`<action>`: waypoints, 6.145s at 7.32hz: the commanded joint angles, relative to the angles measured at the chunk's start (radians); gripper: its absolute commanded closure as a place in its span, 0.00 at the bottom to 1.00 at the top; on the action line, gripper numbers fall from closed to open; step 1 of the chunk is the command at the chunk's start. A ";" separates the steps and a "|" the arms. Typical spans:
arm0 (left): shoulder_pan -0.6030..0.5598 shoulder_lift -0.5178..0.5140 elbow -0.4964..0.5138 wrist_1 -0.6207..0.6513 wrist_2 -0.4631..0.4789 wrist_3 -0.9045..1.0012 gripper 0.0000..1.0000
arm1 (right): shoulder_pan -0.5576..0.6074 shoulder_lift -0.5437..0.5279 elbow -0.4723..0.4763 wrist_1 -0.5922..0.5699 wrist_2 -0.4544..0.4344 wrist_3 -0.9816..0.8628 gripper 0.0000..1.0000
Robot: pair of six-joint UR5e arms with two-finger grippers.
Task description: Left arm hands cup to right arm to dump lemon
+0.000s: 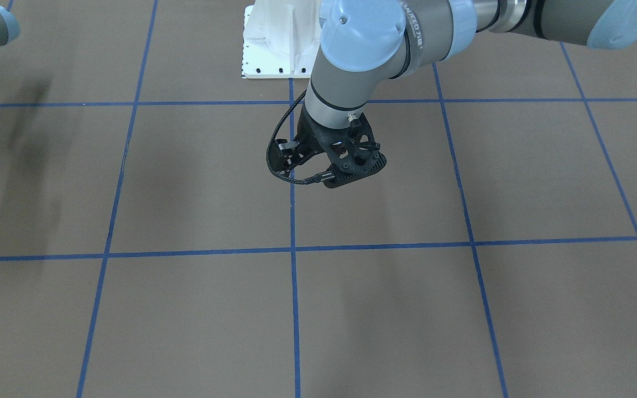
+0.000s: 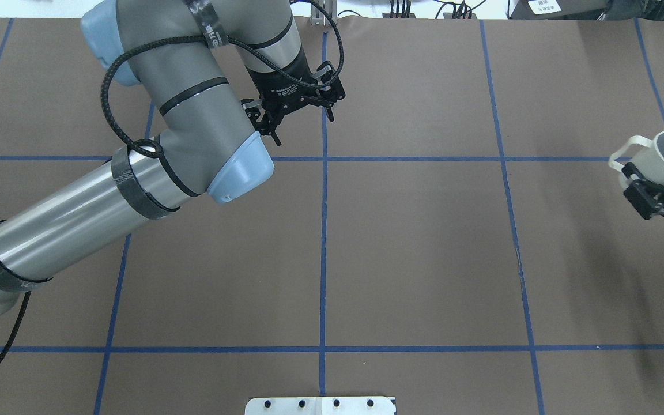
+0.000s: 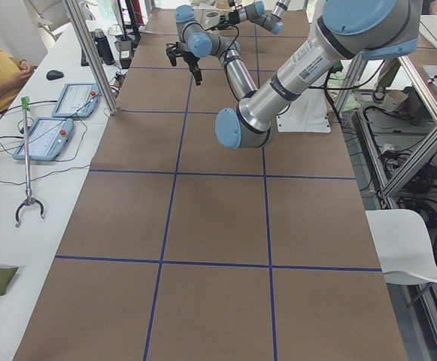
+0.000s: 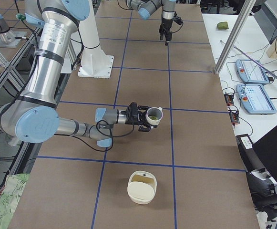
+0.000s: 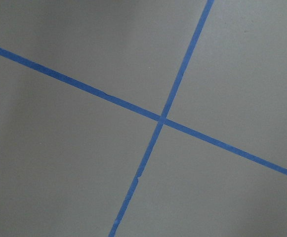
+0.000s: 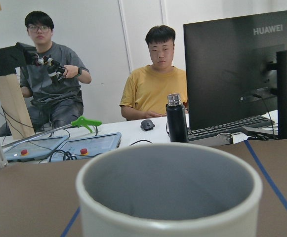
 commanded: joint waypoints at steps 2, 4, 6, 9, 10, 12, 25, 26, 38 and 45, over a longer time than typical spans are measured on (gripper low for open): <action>0.002 0.000 0.000 0.000 0.002 -0.001 0.00 | 0.039 -0.018 -0.195 0.228 0.020 0.149 0.90; 0.007 0.000 0.004 0.000 0.002 0.001 0.00 | 0.088 -0.038 -0.229 0.254 0.045 0.215 0.91; 0.016 0.000 0.012 0.000 0.019 0.001 0.00 | 0.378 -0.035 -0.229 0.257 0.406 0.422 0.98; 0.024 -0.001 0.012 -0.002 0.027 0.001 0.00 | 0.549 0.012 -0.230 0.254 0.550 0.849 0.96; 0.024 -0.001 0.012 0.000 0.027 0.001 0.00 | 0.561 0.015 -0.244 0.253 0.550 0.895 0.96; 0.024 -0.004 0.014 -0.003 0.043 0.001 0.00 | 0.585 0.025 -0.266 0.253 0.550 1.127 0.92; -0.045 -0.064 0.001 0.055 0.131 0.068 0.00 | 0.678 0.046 -0.353 0.305 0.553 2.021 0.75; -0.045 -0.064 0.003 0.055 0.131 0.069 0.00 | 0.678 0.046 -0.352 0.332 0.553 2.029 0.78; -0.093 -0.104 0.170 -0.023 0.114 0.184 0.00 | 0.272 0.616 -0.082 -0.511 0.313 0.300 0.76; -0.073 -0.224 0.250 0.058 -0.084 0.170 0.00 | -0.158 0.980 -0.089 -1.028 -0.240 0.013 0.74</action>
